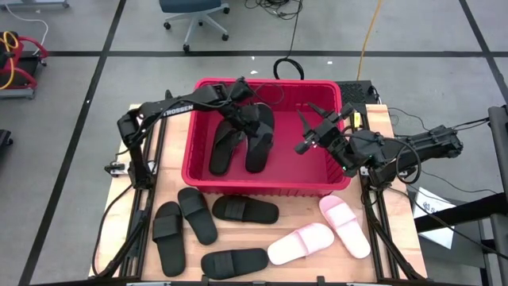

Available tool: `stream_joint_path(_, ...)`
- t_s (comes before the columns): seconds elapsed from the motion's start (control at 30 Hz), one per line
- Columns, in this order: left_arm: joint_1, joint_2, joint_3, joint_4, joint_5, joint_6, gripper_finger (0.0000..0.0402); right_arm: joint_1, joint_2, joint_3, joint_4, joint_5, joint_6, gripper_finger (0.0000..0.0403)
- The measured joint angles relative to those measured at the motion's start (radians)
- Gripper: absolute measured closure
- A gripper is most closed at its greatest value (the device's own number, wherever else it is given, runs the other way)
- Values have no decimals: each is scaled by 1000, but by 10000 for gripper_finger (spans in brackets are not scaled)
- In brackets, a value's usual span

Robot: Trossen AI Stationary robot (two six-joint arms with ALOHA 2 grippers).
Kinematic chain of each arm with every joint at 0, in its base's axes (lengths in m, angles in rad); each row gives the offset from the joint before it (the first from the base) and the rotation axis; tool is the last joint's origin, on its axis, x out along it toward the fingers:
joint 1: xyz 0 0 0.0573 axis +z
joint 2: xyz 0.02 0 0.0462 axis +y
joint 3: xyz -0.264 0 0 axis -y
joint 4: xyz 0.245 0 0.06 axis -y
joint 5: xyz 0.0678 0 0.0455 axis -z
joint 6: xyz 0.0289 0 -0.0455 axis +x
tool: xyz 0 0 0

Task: Pick and place slides into bin
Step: Put the black slipper into the red bin

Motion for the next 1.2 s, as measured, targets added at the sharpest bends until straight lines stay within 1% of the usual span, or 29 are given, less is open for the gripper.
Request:
stream_joint_path(0.3,15,50,0,-6,-4,12,402,0,0,0,2,0,0,250)
stream_joint_path(0.57,25,79,-3,-40,-49,34,401,0,0,-1,5,0,0,250)
stream_joint_path(0.67,35,88,-4,-64,-82,39,401,0,0,-1,5,0,0,250)
stream_joint_path(0.77,41,98,-3,-58,-108,42,401,0,0,-1,5,0,0,250)
stream_joint_path(1.07,44,124,-2,-11,-121,99,401,0,0,-1,5,0,0,250)
stream_joint_path(1.2,43,150,-3,3,-152,110,401,0,0,-1,5,0,0,250)
